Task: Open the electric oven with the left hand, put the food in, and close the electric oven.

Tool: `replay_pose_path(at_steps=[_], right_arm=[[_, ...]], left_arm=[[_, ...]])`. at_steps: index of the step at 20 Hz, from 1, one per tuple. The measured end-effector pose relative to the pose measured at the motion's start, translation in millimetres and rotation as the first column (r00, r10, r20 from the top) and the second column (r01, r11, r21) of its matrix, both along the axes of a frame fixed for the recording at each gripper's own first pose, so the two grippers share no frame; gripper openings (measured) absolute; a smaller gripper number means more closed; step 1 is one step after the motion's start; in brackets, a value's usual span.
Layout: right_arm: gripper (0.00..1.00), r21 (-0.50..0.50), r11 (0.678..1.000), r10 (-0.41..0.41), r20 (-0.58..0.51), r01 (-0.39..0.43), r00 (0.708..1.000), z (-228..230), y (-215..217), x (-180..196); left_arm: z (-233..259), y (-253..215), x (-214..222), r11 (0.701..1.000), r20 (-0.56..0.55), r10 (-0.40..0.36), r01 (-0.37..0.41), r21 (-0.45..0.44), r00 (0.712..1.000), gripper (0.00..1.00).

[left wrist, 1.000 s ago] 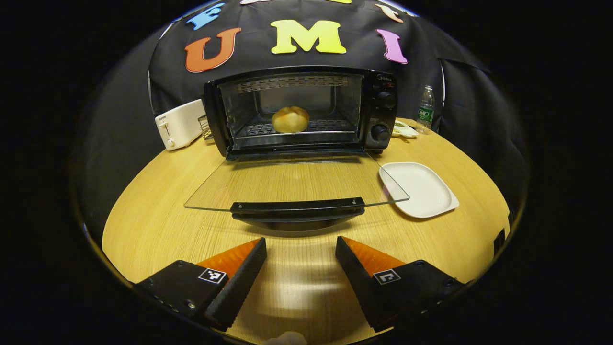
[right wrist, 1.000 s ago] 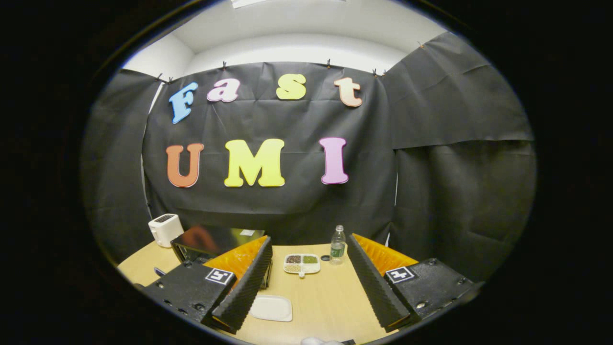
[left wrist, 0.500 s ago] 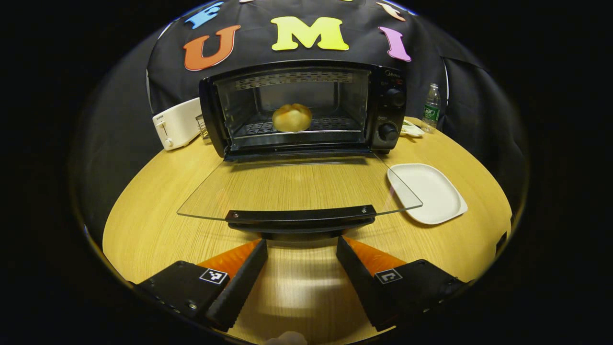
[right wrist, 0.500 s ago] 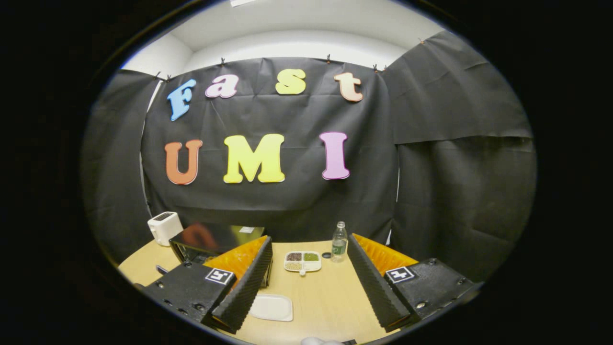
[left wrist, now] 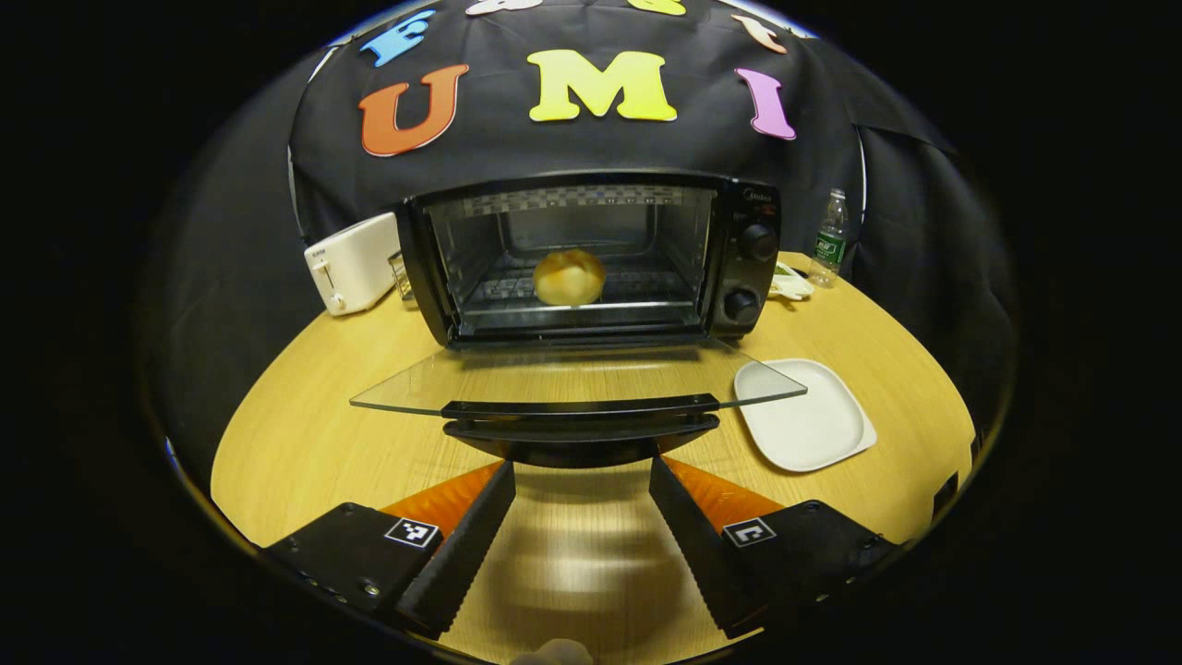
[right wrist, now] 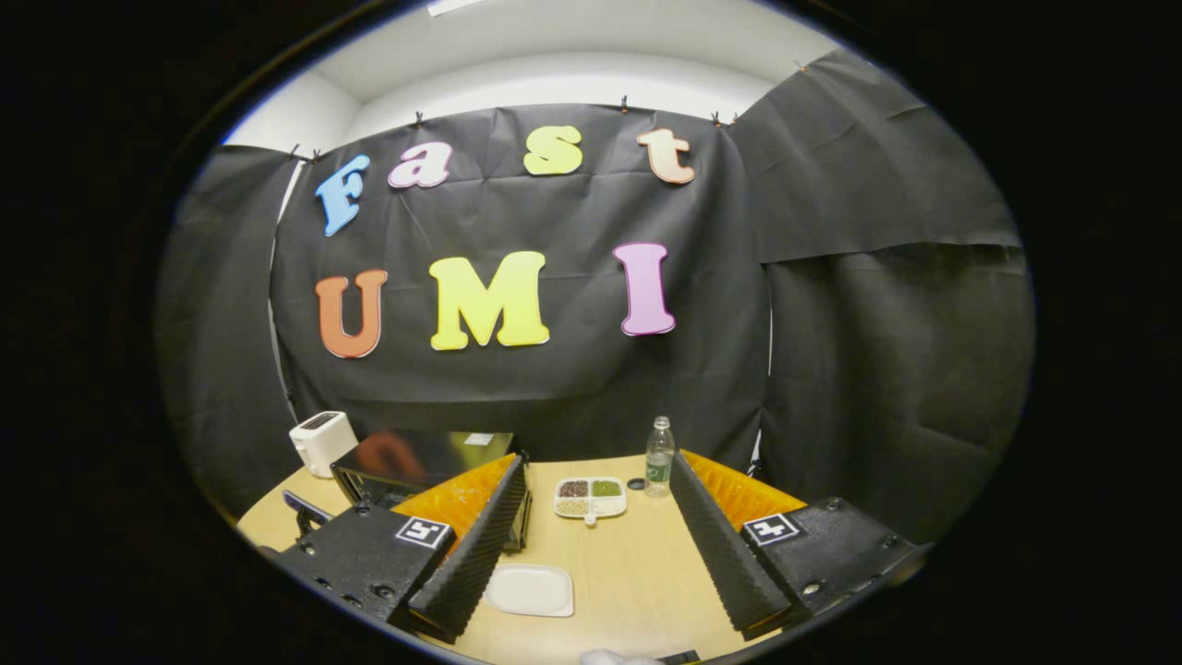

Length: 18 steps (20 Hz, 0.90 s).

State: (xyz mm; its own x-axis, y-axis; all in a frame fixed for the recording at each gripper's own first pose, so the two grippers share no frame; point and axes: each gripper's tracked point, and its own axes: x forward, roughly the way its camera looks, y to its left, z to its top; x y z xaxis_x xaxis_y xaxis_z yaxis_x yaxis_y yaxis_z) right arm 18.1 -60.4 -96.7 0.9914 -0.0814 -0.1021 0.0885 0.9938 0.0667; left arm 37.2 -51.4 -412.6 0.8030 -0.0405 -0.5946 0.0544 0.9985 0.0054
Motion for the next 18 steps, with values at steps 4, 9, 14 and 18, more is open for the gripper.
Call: replay_pose_path(at_steps=[4, 9, 14, 18], right_arm=[[0.96, 0.02, 1.0, -0.005, -0.003, 0.005, 1.0, -1, -3, 0], [1.0, 0.027, 1.0, -0.012, -0.006, 0.012, 1.0, -3, -6, 1], [1.0, 0.038, 0.999, -0.018, -0.015, 0.019, 1.0, -7, -8, 3], [1.0, 0.049, 0.999, -0.018, -0.021, 0.019, 1.0, -8, -8, 8]], left_arm=[[27, 1, 22, 1.0, 0.058, -0.006, 0.005, 0.012, 0.998, 0.96], [56, 1, 47, 1.0, 0.115, -0.001, 0.0, 0.005, 0.993, 0.96], [77, 5, 68, 1.0, 0.14, -0.005, 0.003, 0.015, 0.99, 0.96], [91, 4, 90, 1.0, 0.178, -0.001, -0.001, 0.015, 0.984, 0.96]])
